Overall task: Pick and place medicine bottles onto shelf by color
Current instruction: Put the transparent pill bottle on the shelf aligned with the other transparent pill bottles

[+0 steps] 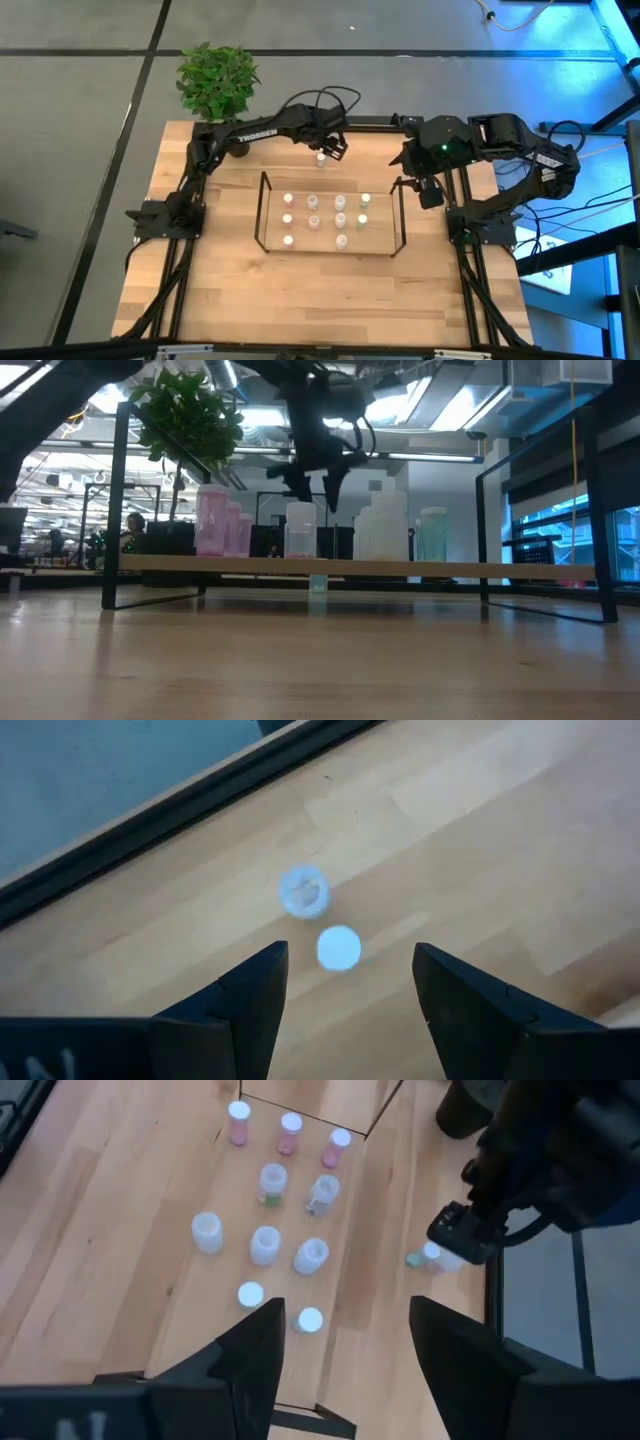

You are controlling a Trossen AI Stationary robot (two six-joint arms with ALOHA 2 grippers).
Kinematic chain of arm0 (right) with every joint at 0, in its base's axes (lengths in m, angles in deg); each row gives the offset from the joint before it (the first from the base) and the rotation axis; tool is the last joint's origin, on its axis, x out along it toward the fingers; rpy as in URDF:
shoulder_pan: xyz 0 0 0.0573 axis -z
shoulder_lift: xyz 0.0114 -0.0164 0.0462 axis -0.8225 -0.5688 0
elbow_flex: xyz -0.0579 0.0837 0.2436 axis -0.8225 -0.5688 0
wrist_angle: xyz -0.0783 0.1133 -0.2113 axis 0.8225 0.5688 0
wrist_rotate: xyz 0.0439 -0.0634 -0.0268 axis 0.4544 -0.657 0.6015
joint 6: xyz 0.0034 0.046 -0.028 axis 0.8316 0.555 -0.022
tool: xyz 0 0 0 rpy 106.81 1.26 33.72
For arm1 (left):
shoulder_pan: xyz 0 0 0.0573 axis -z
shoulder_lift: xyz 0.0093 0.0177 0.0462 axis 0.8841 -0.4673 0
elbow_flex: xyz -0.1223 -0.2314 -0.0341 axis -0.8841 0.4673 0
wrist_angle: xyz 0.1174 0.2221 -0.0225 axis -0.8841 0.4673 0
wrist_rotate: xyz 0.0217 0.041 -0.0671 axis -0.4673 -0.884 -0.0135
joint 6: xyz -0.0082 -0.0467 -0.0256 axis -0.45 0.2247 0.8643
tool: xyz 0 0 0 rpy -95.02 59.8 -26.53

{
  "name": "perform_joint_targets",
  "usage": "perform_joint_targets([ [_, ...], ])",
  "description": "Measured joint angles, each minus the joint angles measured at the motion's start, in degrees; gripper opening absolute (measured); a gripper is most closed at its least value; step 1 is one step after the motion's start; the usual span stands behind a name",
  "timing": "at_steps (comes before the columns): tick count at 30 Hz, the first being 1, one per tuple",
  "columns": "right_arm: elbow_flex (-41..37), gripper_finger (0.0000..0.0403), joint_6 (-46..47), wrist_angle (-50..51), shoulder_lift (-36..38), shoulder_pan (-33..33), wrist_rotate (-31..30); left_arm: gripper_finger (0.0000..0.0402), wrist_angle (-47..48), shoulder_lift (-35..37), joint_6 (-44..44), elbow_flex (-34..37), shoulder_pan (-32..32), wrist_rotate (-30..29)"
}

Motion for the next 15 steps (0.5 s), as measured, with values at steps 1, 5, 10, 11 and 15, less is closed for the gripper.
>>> perform_joint_targets([
  [1,0.0,0.0217,0.67,0.0,0.0,0.0,0.0,0.0209,-0.43,-0.55,0.0,0.0,-0.03,-0.29],
  [5,0.0,0.0217,1.87,-0.01,0.0,0.0,0.02,0.0209,-0.67,-2.57,0.12,0.0,-0.07,-4.12],
  [10,0.0,0.0217,2.02,-0.04,0.0,0.0,0.05,0.0209,-0.34,-2.95,2.99,0.0,-0.07,-5.32],
  [11,0.0,0.0217,2.02,-0.05,0.0,0.0,0.09,0.0209,-0.33,-2.95,3.33,0.0,-0.07,-5.31],
  [15,0.0,0.0217,2.02,-0.09,0.0,0.0,0.11,0.0209,-0.19,-2.95,3.65,0.0,-0.07,-4.57],
])
